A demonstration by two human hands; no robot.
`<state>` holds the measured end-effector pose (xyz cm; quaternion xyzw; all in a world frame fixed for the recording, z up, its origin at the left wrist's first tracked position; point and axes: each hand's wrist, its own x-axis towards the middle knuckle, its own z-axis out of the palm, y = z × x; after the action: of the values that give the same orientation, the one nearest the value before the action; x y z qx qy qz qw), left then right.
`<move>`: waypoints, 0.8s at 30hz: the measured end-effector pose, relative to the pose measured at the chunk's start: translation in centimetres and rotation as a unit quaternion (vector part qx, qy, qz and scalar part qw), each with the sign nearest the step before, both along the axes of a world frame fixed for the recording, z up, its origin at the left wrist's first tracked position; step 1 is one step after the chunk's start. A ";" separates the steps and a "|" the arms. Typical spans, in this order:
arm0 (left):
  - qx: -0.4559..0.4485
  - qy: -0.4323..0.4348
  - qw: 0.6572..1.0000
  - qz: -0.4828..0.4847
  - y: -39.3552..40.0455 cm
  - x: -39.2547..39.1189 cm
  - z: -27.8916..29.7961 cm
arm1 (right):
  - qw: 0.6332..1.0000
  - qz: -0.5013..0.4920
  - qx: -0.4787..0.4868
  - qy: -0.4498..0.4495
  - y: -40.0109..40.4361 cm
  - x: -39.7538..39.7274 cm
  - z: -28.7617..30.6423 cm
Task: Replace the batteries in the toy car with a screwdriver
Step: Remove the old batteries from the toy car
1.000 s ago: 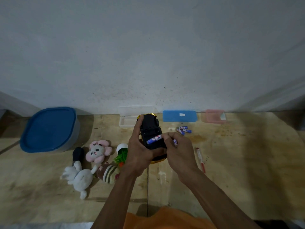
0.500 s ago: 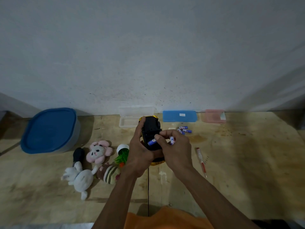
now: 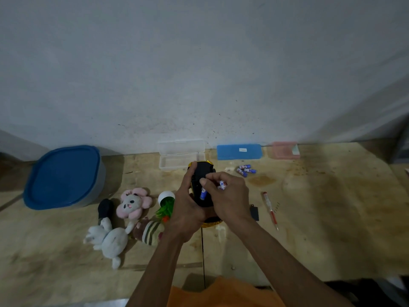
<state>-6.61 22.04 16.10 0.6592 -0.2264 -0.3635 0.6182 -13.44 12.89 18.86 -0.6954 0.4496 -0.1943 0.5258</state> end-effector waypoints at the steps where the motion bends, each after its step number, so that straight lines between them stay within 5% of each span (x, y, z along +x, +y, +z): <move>1: 0.003 0.006 1.000 -0.007 0.2 0.1 -0.3 | 1.000 -0.008 -0.001 0.006 0.1 0.1 -0.1; 4: 0.017 0.017 0.999 -0.028 1.0 0.4 -1.2 | 0.991 -0.073 0.102 -0.049 -0.3 -0.3 0.0; 7: 0.037 0.061 0.996 -0.050 1.5 0.6 -2.6 | 0.920 -0.173 0.311 -0.167 -1.5 -2.3 0.9; 9: 0.057 0.076 0.994 -0.060 1.4 0.7 -3.9 | 0.883 -0.221 0.363 -0.198 -2.6 -3.8 1.2; 15: 0.102 0.060 0.989 -0.086 -1.4 -1.0 -7.2 | 0.896 -0.275 0.319 -0.138 -5.1 -7.7 -2.4; 24: 0.173 0.038 0.980 -0.087 -6.5 -3.3 -11.8 | 0.915 -0.223 0.334 -0.046 -10.1 -10.2 -7.0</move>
<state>-9.89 15.58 4.30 0.7195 -0.1927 -0.4746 0.4691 -23.64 2.79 11.83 -0.3518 0.6068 -0.1767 0.6905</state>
